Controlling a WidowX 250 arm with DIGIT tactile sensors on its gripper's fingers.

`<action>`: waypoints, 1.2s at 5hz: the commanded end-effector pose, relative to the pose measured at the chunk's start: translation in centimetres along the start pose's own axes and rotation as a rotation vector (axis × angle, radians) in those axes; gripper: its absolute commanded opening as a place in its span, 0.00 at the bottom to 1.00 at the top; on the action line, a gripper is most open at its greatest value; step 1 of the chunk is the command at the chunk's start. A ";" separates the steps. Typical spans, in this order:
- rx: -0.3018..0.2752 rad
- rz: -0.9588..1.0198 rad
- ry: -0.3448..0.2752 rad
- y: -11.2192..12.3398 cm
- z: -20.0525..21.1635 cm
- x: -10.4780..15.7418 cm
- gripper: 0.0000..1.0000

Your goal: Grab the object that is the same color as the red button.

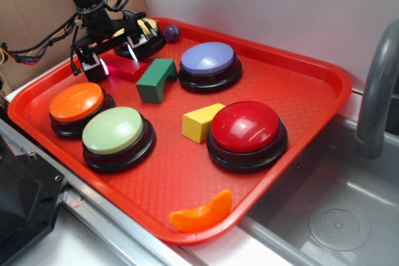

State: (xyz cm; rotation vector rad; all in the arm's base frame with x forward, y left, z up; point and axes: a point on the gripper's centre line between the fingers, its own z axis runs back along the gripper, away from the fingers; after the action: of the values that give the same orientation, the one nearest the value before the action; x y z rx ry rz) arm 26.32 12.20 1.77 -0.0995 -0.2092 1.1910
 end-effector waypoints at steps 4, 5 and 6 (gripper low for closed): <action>-0.011 -0.009 -0.028 -0.7 4.4 -0.6 0.00; -0.038 -0.123 -0.012 -1.5 8.0 -0.8 0.00; 0.026 -0.308 0.041 -2.9 11.3 -1.4 0.00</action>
State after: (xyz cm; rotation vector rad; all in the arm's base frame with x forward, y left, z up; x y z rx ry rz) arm 25.91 8.47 10.87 -0.0645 -0.0945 0.8980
